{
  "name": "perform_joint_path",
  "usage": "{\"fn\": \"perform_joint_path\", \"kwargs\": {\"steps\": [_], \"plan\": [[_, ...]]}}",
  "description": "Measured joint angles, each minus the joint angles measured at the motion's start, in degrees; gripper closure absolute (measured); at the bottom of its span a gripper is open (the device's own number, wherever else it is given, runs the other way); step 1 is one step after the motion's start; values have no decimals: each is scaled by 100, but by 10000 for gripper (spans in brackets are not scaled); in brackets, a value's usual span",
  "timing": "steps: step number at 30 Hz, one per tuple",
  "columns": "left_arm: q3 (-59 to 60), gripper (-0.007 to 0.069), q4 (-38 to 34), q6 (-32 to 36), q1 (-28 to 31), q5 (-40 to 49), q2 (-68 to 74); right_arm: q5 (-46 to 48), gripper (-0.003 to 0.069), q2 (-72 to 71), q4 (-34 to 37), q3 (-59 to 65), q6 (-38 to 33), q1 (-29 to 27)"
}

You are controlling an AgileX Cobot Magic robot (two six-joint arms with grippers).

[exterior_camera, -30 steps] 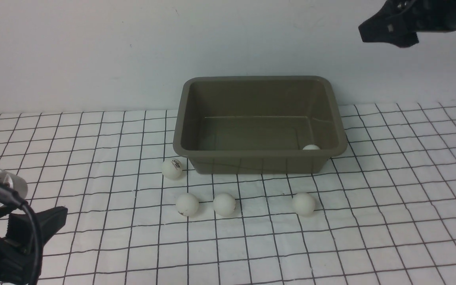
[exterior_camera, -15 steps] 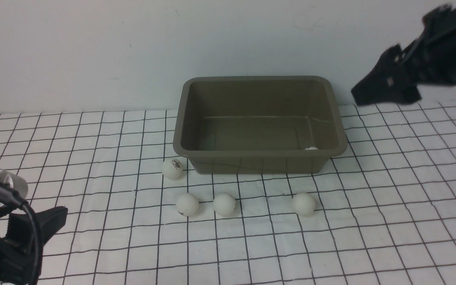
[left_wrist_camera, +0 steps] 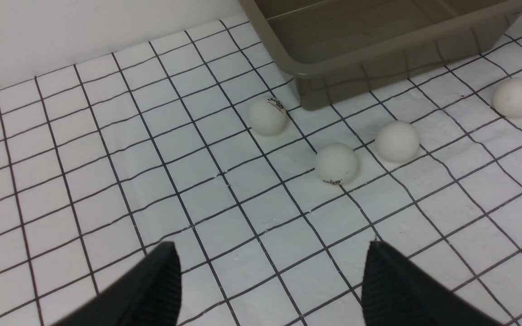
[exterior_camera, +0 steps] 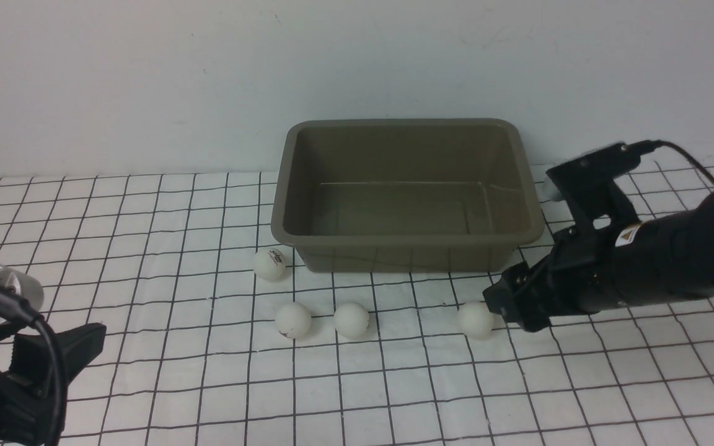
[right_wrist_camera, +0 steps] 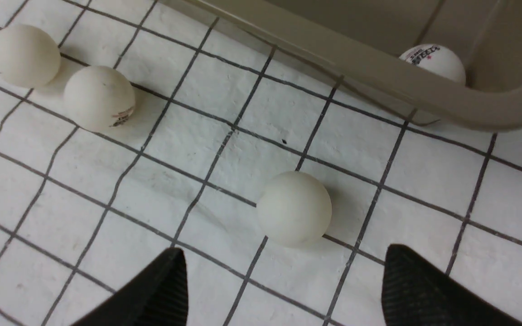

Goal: Put the table tennis balls into the box on the white checkered tablecloth.
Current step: 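Reach for and grasp a ping pong ball on the table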

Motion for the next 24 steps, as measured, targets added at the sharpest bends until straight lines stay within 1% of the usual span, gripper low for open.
{"fn": "perform_joint_path", "kwargs": {"steps": [5, 11, 24], "plan": [[0, 143, 0, 0, 0, 0, 0, -270, 145, 642, 22, -62, -12, 41], [0, 143, 0, 0, 0, 0, 0, -364, 145, 1362, 134, -408, -322, 41], [0, 143, 0, 0, 0, 0, 0, -429, 145, 1954, 448, -571, -660, 43]]}}
